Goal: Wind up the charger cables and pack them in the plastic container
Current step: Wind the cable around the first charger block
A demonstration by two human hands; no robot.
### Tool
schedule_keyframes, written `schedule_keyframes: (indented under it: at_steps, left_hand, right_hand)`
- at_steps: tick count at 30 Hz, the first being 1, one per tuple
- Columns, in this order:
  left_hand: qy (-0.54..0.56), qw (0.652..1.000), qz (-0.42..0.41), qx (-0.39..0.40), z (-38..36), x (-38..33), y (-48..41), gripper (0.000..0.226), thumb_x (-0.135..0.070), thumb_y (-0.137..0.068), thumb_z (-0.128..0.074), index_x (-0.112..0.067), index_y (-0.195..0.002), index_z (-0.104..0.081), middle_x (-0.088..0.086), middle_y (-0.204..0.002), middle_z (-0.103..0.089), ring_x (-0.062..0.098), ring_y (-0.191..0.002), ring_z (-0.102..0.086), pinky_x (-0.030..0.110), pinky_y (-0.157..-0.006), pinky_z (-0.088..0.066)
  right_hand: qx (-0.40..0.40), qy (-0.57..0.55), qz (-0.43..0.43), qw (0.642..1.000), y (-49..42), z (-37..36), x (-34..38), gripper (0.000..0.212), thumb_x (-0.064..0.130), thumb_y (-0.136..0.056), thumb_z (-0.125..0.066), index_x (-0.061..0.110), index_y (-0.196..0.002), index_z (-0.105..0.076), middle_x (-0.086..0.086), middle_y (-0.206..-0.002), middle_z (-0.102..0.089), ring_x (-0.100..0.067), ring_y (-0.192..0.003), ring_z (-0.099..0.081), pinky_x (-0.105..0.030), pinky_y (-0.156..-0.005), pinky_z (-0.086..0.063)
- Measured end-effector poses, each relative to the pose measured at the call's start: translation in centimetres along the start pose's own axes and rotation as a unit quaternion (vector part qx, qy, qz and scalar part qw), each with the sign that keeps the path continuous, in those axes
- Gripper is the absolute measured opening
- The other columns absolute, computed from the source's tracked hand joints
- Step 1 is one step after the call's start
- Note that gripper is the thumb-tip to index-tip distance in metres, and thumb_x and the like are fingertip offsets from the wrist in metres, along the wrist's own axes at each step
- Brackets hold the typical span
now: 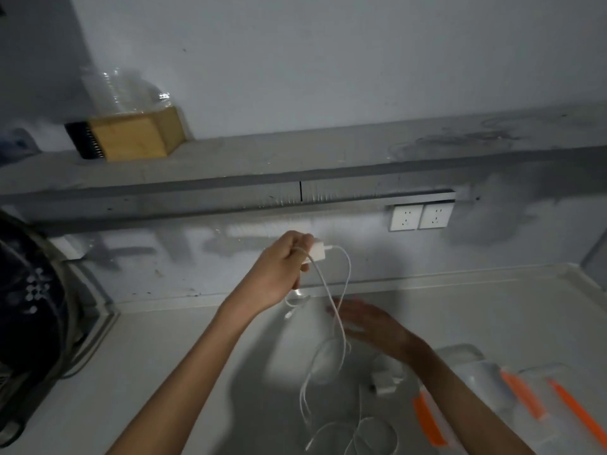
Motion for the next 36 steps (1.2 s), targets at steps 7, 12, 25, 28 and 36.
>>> schedule_keyframes:
  at_steps: [7, 12, 25, 28, 36]
  left_hand:
    - [-0.124, 0.987, -0.017, -0.103, -2.1, 1.1, -0.8, 0.025, -0.036, -0.102, -0.032, -0.022, -0.115, -0.048, 0.001, -0.112, -0.052, 0.019, -0.09, -0.058, 0.031, -0.075, -0.045]
    - [-0.029, 0.999, 0.0, -0.018, -3.4, 2.2, -0.1, 0.036, -0.014, -0.097, -0.044, -0.018, -0.131, -0.034, 0.001, -0.109, -0.046, 0.018, -0.084, -0.057, 0.019, -0.058, -0.046]
    - [0.33, 0.928, 0.084, 0.152, -2.8, 3.2, 3.6, 0.024, -0.028, -0.094, -0.057, -0.006, -0.106, -0.056, 0.013, -0.081, -0.064, 0.031, -0.081, -0.064, 0.036, -0.069, -0.047]
    - [0.279, 0.946, 0.091, 0.136, -2.6, 3.1, 4.1, 0.03, -0.031, -0.094, -0.058, -0.003, -0.103, -0.056, 0.014, -0.089, -0.07, 0.028, -0.088, -0.066, 0.04, -0.078, -0.05]
    - [0.017, 0.995, 0.078, 0.064, -3.3, 2.4, 4.0, 0.044, -0.057, -0.09, -0.05, -0.015, -0.101, -0.046, 0.02, -0.09, -0.071, 0.025, -0.066, -0.067, 0.042, -0.073, -0.056]
  right_hand:
    - [0.032, 0.075, 0.148, 0.986, 0.8, -5.3, 9.7, 0.05, 0.05, -0.096, -0.039, 0.029, -0.142, -0.039, -0.005, -0.132, -0.06, -0.022, -0.118, -0.061, -0.041, -0.102, -0.048]
    - [-0.055, 0.203, 0.202, 0.957, 0.5, -5.9, 11.5, 0.051, 0.036, -0.093, -0.056, 0.016, -0.138, -0.043, -0.012, -0.077, -0.067, -0.02, -0.061, -0.058, -0.048, -0.067, -0.052]
    - [-0.046, 0.229, 0.301, 0.925, 3.9, -3.2, 16.1, 0.023, 0.01, -0.095, -0.053, 0.006, -0.116, -0.061, -0.016, -0.074, -0.062, -0.004, -0.041, -0.036, -0.014, -0.039, -0.027]
    - [-0.022, 0.243, 0.204, 0.948, 1.9, -1.1, 12.8, 0.026, 0.019, -0.093, -0.058, 0.015, -0.119, -0.062, -0.008, -0.079, -0.066, -0.014, -0.044, -0.04, -0.026, -0.042, -0.032]
    - [-0.058, 0.501, 0.133, 0.853, 0.8, -0.7, 10.1, 0.045, 0.025, -0.09, -0.063, 0.027, -0.134, -0.051, 0.003, -0.141, -0.051, -0.013, -0.128, -0.045, -0.033, -0.107, -0.032]
Point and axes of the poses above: each hand's wrist, its own y-axis away from the middle knuckle, its own z-axis out of the back of the hand, x = y × z, the point moved 7 cm from there along -y, towards the middle knuckle
